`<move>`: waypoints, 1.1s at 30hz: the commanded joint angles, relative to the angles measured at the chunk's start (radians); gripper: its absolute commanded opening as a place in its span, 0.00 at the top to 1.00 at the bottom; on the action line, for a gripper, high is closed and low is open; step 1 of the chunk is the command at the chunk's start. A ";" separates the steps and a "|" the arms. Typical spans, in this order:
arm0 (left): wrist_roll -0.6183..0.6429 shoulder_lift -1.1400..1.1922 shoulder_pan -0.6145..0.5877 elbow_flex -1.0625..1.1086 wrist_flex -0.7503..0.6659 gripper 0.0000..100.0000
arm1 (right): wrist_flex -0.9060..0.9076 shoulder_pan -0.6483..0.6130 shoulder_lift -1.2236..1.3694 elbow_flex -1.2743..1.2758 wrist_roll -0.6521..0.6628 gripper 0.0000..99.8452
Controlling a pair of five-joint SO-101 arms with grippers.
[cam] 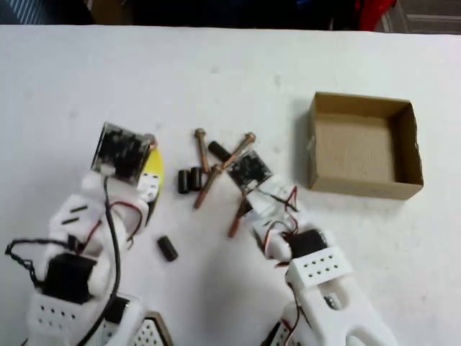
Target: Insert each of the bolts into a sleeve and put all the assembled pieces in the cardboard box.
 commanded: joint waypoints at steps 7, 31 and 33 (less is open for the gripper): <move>0.221 -0.117 -0.002 0.014 -0.127 0.98 | -0.142 -0.099 -0.024 -0.011 -0.138 0.98; 0.305 -0.116 0.067 0.011 -0.236 0.98 | -0.309 -0.242 -0.245 0.005 -0.235 0.98; 0.305 -0.116 0.068 0.011 -0.238 0.98 | -0.268 -0.245 -0.318 0.014 -0.235 0.98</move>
